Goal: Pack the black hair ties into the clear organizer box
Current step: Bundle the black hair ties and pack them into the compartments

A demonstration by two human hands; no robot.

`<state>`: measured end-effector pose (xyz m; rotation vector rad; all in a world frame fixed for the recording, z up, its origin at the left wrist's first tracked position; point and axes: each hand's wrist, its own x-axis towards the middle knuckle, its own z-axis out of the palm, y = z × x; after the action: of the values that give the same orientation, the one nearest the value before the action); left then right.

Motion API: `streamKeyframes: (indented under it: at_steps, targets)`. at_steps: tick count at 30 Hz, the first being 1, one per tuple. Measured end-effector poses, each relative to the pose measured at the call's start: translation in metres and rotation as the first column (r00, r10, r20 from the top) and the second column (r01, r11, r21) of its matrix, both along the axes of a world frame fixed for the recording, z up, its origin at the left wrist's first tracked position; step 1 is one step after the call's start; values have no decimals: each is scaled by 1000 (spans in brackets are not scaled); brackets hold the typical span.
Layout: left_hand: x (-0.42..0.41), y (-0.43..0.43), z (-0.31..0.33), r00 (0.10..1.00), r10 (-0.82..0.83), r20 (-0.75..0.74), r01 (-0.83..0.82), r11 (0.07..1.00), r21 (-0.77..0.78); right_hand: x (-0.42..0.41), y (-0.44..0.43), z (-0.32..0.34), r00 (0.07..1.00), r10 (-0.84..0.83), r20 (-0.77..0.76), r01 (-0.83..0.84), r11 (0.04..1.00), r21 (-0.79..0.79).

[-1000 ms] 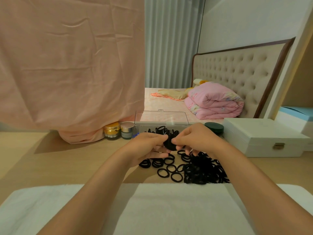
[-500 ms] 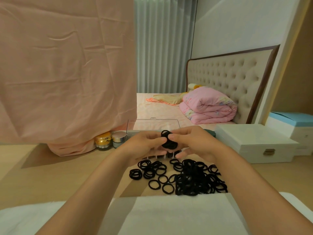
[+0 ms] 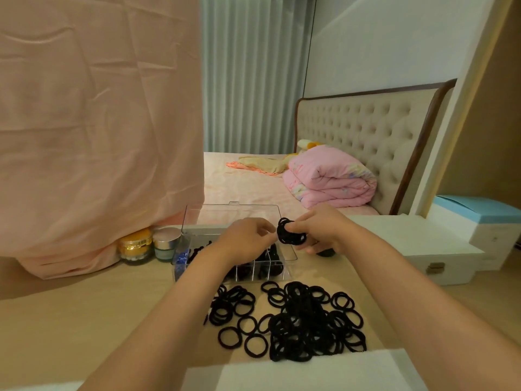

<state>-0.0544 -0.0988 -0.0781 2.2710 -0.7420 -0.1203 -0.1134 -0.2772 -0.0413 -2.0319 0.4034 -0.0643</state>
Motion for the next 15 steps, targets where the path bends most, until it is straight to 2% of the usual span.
streamKeyframes:
  at_steps: [3, 6, 9, 12, 15]
  targets:
    - [7, -3, -17, 993, -19, 115, -1, 985, 171, 12, 3, -14, 998, -56, -33, 49, 982, -181]
    - [8, -2, -24, 983, -50, 177, 12, 977, 213, 20, 9, -20, 994, -74, -78, 39, 927, -374]
    - [12, -1, -28, 976, -65, 207, 23, 980, 197, 33, 12, -26, 988, -105, -109, 26, 825, -564]
    - [14, -1, -31, 972, -76, 223, 32, 980, 196, 42, 17, -30, 987, -122, -106, 6, 680, -734]
    - [13, -1, -33, 962, -90, 258, 35, 977, 212, 43, 19, -28, 988, -83, -129, -57, 582, -811]
